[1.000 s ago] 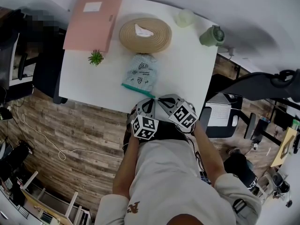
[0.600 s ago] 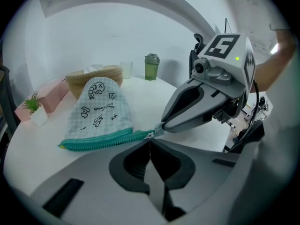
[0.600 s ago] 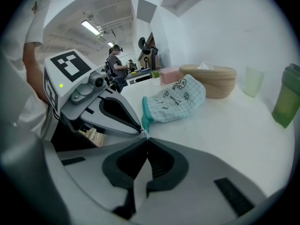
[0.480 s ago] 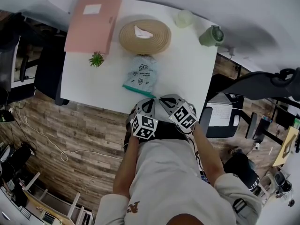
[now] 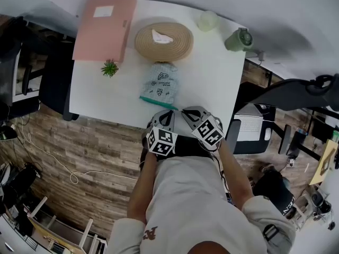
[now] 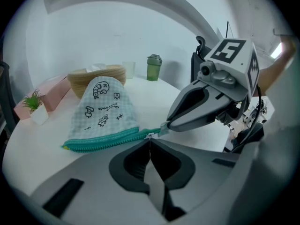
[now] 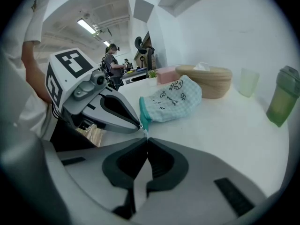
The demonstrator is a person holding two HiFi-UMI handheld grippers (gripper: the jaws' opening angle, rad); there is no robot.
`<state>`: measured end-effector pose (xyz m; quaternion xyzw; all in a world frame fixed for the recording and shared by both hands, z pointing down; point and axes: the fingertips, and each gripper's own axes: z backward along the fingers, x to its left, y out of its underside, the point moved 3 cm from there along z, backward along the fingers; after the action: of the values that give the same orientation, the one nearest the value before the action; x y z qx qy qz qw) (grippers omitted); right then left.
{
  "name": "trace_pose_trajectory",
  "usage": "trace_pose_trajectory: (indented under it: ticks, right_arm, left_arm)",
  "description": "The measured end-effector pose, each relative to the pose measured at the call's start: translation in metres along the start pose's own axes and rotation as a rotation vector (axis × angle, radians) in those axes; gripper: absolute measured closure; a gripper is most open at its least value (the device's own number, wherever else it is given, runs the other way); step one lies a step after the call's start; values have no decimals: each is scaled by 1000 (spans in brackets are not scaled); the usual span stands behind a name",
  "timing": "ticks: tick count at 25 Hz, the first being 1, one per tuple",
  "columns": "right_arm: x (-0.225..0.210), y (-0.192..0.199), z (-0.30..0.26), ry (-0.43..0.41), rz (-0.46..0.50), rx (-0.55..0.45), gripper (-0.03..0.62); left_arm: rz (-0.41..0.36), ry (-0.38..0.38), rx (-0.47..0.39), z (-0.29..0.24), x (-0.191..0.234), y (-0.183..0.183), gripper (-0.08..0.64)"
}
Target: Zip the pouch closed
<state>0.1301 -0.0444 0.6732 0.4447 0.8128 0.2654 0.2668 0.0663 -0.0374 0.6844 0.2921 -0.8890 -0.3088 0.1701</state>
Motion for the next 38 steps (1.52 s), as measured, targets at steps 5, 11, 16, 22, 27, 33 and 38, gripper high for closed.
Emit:
trace_pose_trajectory:
  ticks: [5,11,16,22,27,33,38]
  right_arm:
    - [0,-3,1,21,-10,-2,590]
    - [0,-4,1,44,-23,1,591]
    - [-3,-2,-1,66,-41,10,590]
    - [-2,2,-3,82,-37,36,591]
    - [-5,7,0,100,-30,62,591]
    - [-6,8,0,106,-38,69,591]
    - [-9,9,1,114,-51,68,591]
  left_arm:
    - [-9,4,-6,3,2,-2,561]
    - [-6,22,-11,6,5,-2,561]
    - [-3,45,-13,5,6,-2,561]
    - [-7,50,2,2,8,1,561]
    - [2,39,10,1,17,5,561]
    - [4,31,9,3,19,3,561]
    - [29,6,7,7,32,6,561]
